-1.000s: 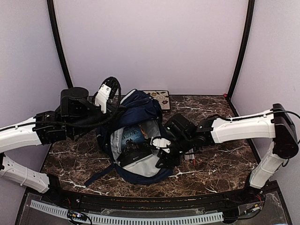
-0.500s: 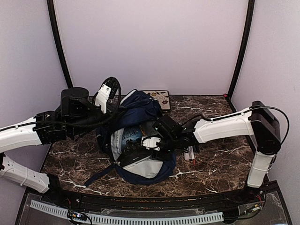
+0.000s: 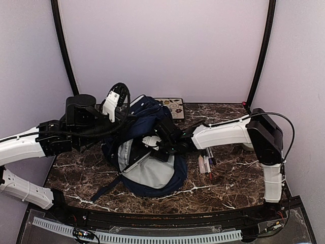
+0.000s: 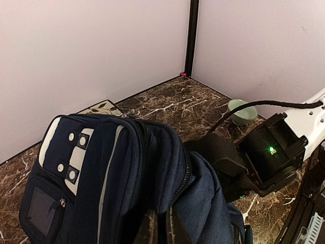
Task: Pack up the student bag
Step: Adjust the book in the largest pocket of the bag.
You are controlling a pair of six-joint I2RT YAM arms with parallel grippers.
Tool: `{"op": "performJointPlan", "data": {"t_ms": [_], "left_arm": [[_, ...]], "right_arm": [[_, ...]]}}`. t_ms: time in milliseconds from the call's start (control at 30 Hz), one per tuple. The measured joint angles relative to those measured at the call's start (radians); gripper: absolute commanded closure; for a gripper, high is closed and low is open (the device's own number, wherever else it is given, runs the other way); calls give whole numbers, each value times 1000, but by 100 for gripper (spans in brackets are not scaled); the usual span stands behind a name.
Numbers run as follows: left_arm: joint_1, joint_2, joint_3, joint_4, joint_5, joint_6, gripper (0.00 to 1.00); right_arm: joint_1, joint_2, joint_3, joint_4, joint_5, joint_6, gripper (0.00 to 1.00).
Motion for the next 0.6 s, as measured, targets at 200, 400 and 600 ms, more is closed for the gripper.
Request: {"op": "performJointPlan", "data": {"t_ms": [200, 400, 600], "left_arm": [[0, 2, 0, -3, 1, -10, 100], [0, 12, 0, -6, -6, -14, 100], [0, 39, 0, 5, -16, -20, 100]], "right_arm": [[-37, 23, 40, 34, 28, 41, 44], [-39, -29, -45, 11, -93, 9, 40], [-13, -236, -252, -103, -270, -48, 39]]}}
